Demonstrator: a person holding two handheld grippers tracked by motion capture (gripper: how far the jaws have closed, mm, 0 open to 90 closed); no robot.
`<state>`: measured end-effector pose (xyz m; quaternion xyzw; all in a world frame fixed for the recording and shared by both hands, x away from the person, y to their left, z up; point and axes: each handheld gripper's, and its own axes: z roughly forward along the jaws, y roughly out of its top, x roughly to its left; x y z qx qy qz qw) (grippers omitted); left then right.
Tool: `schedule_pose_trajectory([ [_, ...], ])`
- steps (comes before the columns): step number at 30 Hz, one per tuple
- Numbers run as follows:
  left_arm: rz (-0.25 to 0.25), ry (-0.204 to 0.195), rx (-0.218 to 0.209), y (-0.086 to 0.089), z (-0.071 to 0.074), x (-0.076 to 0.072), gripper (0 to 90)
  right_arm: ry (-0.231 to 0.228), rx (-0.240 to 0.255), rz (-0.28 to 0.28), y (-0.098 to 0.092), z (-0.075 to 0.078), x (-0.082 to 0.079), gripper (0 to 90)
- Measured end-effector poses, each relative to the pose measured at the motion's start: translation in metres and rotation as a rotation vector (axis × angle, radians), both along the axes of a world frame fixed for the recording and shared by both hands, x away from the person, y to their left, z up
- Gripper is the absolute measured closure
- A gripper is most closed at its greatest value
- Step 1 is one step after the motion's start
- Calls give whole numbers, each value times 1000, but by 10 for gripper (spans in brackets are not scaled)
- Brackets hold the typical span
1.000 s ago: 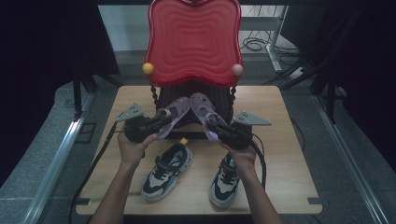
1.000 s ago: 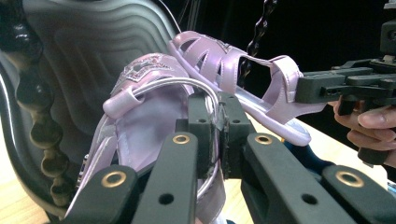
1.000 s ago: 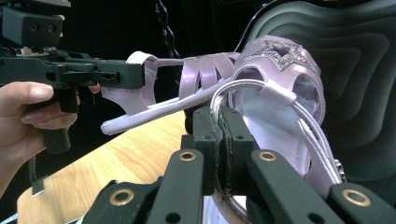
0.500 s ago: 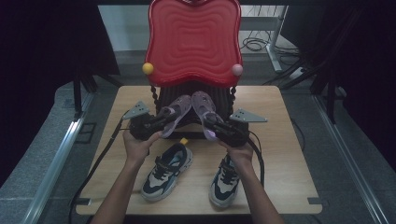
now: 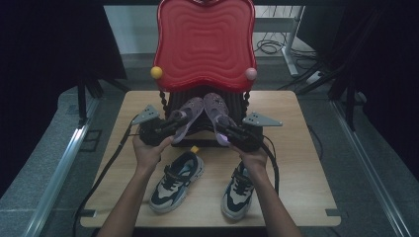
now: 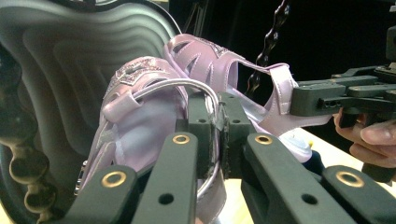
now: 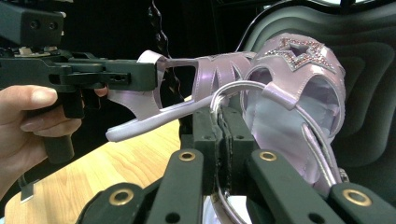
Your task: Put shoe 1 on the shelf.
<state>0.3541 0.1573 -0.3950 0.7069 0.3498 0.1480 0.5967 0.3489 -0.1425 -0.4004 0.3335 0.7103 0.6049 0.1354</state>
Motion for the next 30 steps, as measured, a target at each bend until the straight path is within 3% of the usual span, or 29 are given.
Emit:
schedule_pose_trajectory([
  [30, 65, -84, 18, -20, -5, 24, 858, -48, -40, -30, 13, 7, 30, 867],
])
